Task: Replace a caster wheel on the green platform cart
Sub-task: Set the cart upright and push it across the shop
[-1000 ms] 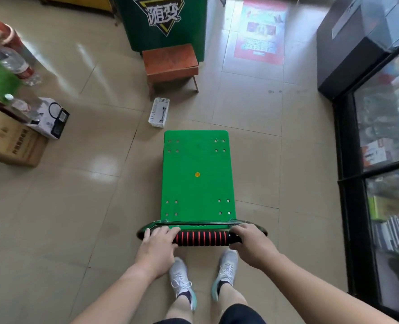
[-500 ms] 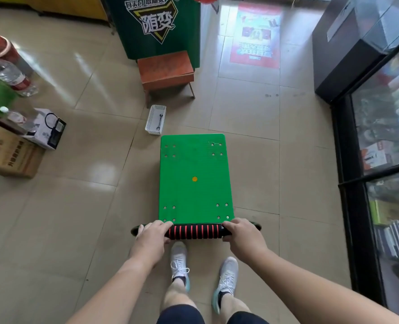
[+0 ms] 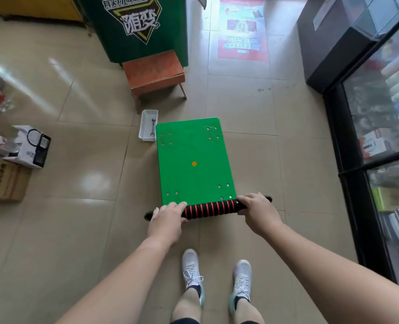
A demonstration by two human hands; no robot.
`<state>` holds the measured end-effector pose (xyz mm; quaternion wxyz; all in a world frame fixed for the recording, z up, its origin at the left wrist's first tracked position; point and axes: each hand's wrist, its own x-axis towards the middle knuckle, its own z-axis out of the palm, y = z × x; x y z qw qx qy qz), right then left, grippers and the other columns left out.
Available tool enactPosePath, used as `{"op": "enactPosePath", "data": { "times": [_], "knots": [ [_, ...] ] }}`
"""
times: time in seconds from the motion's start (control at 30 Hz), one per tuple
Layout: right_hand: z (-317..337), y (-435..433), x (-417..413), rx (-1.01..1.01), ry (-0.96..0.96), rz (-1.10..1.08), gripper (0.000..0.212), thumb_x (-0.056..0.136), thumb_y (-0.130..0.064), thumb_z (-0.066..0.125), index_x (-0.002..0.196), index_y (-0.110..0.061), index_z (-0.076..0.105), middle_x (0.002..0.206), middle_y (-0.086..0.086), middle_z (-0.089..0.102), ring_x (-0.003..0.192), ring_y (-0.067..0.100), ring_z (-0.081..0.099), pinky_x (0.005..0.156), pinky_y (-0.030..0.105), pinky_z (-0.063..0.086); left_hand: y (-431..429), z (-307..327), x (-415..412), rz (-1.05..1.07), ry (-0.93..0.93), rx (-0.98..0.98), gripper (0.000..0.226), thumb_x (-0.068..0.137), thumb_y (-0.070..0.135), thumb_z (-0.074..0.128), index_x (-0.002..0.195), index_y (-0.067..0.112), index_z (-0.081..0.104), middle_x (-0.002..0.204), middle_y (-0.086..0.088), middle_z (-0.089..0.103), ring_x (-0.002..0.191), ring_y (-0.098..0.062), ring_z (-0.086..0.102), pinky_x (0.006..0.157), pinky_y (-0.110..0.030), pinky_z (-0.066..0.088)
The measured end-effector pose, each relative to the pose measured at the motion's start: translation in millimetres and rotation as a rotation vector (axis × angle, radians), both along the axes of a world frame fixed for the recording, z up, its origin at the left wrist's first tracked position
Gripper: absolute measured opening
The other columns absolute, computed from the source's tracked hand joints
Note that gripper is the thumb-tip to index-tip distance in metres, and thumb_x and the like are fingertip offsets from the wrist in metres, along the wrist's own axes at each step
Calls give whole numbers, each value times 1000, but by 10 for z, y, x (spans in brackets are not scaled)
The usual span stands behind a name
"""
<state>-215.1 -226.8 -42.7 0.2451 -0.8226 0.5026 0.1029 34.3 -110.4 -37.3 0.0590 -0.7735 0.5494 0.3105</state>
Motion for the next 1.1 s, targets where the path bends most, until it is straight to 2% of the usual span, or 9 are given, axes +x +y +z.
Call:
{"op": "enactPosePath", "data": {
  "times": [0.27,0.43,0.53,0.87,1.1],
  "knots": [
    [25,-509,350,-29,-22,-29,23,95,-21,63,118,-21,67,106,4,65,102,27,56,85,39,49,-510,-25,313,4,8,-58,43,106,24,55,148,28,46,131,-4,59,125,-29,52,118,-48,31],
    [61,-604,392,-21,29,2,21,96,-24,63,116,-22,66,106,2,64,100,26,59,81,35,48,-606,35,337,-30,3,-47,41,106,30,55,146,25,48,128,-6,58,121,-28,54,106,-42,39],
    [61,-509,305,-11,82,39,22,97,-25,61,119,-24,64,108,1,63,100,24,59,78,34,47,-491,60,259,-59,-16,-25,38,106,31,53,143,26,48,125,-5,58,119,-28,55,104,-42,41],
    [69,42,-48,-6,84,79,21,96,-26,62,117,-25,64,108,0,65,101,25,59,76,32,41,81,49,-140,-42,-87,28,35,107,32,51,141,26,48,126,-5,58,121,-28,57,103,-39,40],
    [38,732,-493,3,56,104,24,96,-28,62,119,-25,65,108,-1,67,103,24,59,86,33,45,798,-17,-596,14,-99,0,46,107,27,51,152,30,40,136,-1,55,131,-23,51,112,-34,33]
  ]
}}
